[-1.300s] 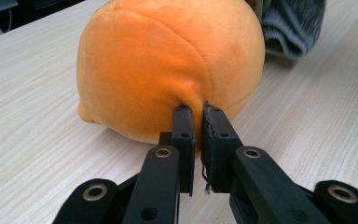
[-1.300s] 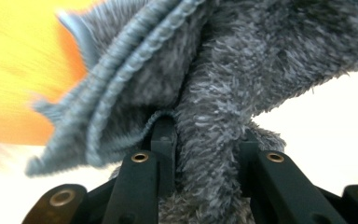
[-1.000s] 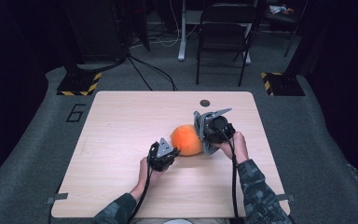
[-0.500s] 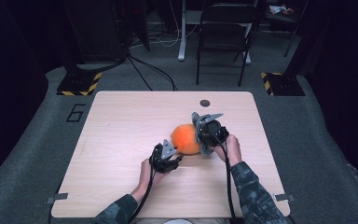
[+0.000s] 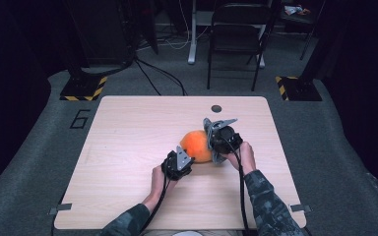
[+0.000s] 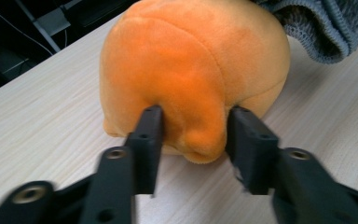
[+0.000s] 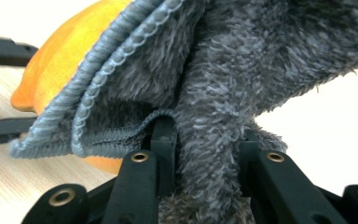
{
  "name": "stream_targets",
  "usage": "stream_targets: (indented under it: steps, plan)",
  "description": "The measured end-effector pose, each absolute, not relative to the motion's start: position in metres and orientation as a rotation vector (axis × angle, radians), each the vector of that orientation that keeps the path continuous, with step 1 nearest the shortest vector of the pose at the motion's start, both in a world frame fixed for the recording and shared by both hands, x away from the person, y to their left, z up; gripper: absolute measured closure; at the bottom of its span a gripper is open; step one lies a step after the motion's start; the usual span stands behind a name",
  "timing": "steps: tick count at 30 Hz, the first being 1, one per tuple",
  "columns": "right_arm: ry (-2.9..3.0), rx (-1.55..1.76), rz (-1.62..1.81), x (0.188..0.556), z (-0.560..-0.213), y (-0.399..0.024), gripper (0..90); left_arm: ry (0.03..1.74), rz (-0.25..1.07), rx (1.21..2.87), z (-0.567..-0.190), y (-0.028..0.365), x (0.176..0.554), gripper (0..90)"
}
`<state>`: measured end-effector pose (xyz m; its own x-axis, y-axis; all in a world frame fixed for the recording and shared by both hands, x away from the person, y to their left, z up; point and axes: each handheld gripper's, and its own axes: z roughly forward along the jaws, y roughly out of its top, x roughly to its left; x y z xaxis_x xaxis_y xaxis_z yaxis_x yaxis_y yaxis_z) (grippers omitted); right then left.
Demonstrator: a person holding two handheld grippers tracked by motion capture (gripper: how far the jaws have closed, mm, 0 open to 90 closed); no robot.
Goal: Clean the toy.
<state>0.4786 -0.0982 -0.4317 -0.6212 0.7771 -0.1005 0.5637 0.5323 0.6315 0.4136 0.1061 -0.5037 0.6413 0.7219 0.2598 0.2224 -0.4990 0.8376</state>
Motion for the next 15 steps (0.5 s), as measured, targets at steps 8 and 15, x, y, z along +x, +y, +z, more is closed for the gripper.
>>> stream_targets:
  steps: [8,15]
  plan:
    - [2.412,1.112,0.828,0.476,-0.42,-0.103,69.3,0.721,0.683,2.026,-0.495,0.115,0.416,78.3]
    - [2.424,1.066,0.918,0.466,-0.4,-0.097,69.3,0.668,0.629,1.997,-0.475,0.125,0.411,80.1]
